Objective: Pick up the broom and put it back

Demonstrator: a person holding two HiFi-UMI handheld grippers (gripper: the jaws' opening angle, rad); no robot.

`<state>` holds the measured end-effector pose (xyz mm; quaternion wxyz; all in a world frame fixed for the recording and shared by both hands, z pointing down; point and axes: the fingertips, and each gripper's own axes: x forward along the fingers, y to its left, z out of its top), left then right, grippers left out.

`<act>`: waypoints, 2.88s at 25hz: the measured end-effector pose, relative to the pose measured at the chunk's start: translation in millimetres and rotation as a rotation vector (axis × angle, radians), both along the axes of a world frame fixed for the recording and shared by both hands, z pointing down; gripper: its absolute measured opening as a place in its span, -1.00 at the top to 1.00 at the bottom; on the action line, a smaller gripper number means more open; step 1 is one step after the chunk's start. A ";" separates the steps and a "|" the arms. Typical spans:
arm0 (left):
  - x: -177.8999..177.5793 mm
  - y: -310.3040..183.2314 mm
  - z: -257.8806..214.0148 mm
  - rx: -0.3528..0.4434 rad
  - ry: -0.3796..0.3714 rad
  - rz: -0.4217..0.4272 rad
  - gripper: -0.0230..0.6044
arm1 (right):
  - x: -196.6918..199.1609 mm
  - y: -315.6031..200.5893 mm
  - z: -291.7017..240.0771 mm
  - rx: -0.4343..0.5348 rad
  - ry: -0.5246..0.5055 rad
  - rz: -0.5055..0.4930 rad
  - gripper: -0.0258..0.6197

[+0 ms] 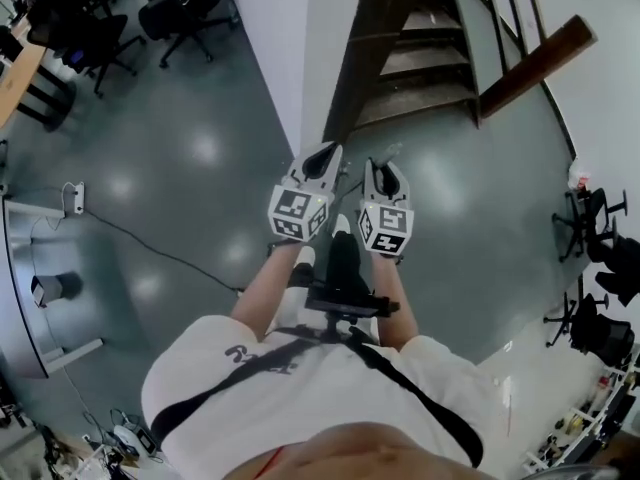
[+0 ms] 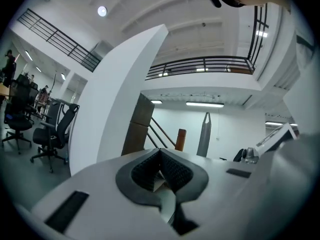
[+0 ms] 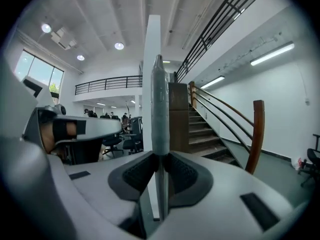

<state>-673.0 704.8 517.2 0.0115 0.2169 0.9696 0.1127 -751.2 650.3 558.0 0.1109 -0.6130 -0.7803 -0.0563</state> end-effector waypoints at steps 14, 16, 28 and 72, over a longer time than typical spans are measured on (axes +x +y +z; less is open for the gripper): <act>16.6 71.1 106.2 0.104 0.092 -0.141 0.89 | -7.2 62.4 156.5 0.188 0.120 -0.041 0.63; 24.2 76.5 121.9 0.122 0.107 -0.150 0.89 | -2.6 69.0 179.5 0.222 0.125 -0.042 0.63; 7.5 101.0 187.5 0.175 0.152 -0.156 0.89 | -18.2 100.1 277.0 0.377 0.121 -0.032 0.63; 8.7 122.6 277.1 0.293 0.200 -0.178 0.89 | -12.6 251.0 414.6 0.546 0.189 -0.290 0.04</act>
